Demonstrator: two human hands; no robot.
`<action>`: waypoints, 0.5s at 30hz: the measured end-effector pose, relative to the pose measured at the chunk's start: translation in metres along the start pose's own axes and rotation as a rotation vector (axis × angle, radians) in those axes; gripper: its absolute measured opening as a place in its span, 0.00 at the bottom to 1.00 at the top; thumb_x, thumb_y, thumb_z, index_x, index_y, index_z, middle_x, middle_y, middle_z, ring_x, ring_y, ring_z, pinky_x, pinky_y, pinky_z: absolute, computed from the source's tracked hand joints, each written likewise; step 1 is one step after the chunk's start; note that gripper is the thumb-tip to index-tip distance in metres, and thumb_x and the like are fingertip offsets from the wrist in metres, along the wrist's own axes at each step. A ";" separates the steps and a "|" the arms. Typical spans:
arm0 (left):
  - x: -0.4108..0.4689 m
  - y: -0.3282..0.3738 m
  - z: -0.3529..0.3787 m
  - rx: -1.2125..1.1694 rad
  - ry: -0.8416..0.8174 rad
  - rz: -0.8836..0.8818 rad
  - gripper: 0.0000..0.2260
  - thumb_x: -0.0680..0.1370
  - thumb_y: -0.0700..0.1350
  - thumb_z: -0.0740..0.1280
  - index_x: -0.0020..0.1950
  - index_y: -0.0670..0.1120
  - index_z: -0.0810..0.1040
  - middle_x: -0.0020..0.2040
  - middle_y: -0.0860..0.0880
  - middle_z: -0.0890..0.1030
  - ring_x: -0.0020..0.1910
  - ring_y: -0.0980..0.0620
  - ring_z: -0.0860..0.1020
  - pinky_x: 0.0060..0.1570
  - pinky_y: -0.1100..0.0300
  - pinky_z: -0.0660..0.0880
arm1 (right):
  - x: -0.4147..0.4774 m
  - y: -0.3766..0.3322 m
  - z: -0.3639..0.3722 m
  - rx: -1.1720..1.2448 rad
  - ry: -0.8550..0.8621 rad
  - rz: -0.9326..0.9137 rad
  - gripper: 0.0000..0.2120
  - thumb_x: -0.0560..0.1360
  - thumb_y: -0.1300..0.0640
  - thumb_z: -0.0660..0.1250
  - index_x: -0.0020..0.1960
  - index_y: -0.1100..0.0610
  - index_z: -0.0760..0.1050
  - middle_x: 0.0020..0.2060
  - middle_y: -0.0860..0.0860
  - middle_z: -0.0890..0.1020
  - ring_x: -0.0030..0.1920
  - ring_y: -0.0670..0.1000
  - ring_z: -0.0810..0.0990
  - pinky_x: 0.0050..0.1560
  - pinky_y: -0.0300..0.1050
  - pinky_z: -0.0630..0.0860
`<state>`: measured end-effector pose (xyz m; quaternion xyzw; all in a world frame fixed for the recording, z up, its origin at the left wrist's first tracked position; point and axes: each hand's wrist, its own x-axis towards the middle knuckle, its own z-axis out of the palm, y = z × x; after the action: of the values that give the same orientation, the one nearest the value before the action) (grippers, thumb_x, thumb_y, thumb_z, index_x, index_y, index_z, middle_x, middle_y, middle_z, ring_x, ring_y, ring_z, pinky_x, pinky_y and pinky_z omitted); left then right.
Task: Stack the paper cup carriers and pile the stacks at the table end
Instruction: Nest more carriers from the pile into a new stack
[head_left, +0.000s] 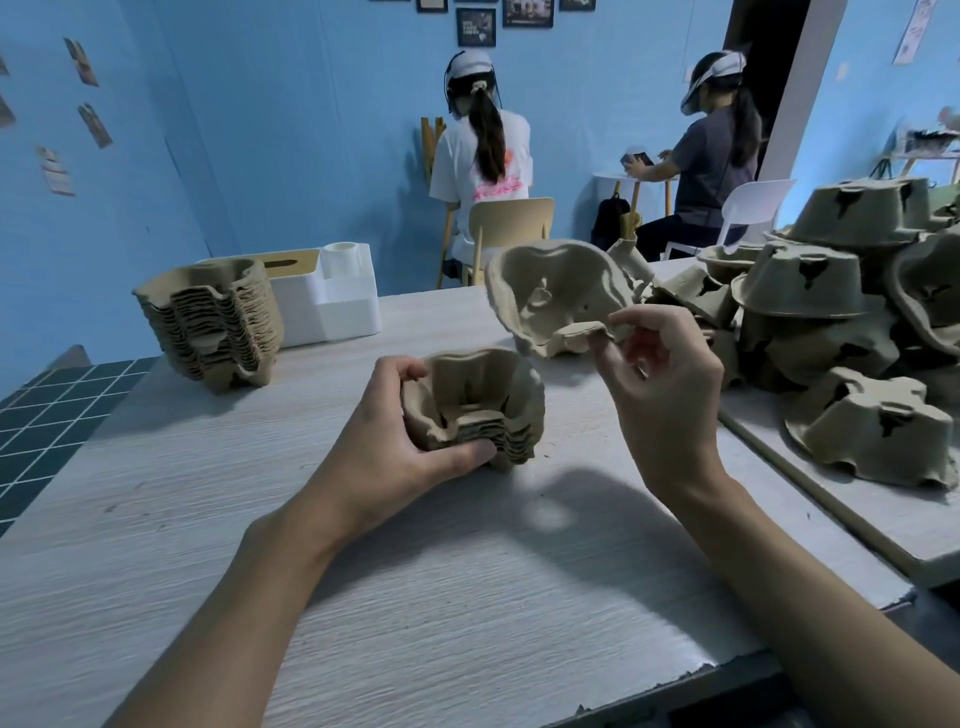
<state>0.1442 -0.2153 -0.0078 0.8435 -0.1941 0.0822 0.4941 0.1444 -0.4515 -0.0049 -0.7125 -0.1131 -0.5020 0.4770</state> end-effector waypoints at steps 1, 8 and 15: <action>0.000 0.000 0.002 -0.012 0.008 0.007 0.44 0.58 0.61 0.78 0.68 0.57 0.61 0.56 0.60 0.74 0.49 0.69 0.77 0.48 0.73 0.73 | -0.002 -0.003 0.001 0.050 -0.039 -0.001 0.10 0.72 0.66 0.74 0.49 0.55 0.77 0.42 0.55 0.79 0.39 0.49 0.76 0.42 0.38 0.73; 0.004 -0.006 0.007 -0.023 0.019 0.126 0.64 0.60 0.64 0.80 0.78 0.57 0.36 0.54 0.55 0.75 0.48 0.62 0.81 0.51 0.60 0.76 | -0.015 -0.012 0.008 0.155 -0.307 0.043 0.13 0.68 0.69 0.75 0.49 0.58 0.78 0.36 0.55 0.78 0.35 0.52 0.74 0.38 0.48 0.75; 0.001 -0.006 0.006 -0.030 0.023 0.111 0.63 0.64 0.54 0.80 0.78 0.60 0.30 0.55 0.58 0.76 0.50 0.67 0.80 0.50 0.70 0.74 | -0.017 -0.024 0.009 0.178 -0.242 0.064 0.11 0.68 0.65 0.77 0.48 0.56 0.81 0.35 0.54 0.81 0.35 0.54 0.77 0.38 0.48 0.77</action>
<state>0.1471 -0.2182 -0.0148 0.8229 -0.2362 0.1161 0.5036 0.1271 -0.4264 -0.0056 -0.7259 -0.1909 -0.3849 0.5371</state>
